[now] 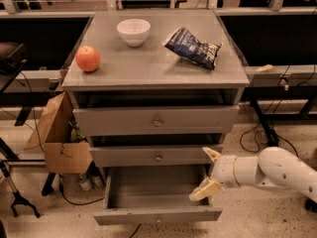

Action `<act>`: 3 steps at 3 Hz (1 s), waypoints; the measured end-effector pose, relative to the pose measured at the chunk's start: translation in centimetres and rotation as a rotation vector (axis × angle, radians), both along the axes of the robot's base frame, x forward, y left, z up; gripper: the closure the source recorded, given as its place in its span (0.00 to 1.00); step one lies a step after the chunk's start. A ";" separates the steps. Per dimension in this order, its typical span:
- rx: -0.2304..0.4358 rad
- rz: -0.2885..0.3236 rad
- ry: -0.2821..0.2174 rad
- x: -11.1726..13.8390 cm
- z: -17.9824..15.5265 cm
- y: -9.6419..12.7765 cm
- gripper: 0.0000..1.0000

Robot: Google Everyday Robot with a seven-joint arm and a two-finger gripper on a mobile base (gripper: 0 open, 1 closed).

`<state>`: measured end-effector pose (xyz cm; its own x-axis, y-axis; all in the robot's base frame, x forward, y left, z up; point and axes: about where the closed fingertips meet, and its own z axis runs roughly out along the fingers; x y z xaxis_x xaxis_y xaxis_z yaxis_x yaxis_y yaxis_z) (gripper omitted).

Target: Close bottom drawer

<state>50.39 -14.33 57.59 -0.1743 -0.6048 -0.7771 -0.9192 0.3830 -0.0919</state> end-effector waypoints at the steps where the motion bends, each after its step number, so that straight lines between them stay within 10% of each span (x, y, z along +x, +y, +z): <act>1: 0.029 0.043 -0.003 -0.5 -3.6 0.8 0.00; 3: 0.033 0.086 0.012 -0.4 -5.2 1.1 0.00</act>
Offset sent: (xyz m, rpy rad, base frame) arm -0.0042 0.0076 -0.0346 0.0287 -0.0060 0.0406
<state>50.00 -13.25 52.40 -0.1326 -0.5921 -0.7948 -0.9496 0.3056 -0.0693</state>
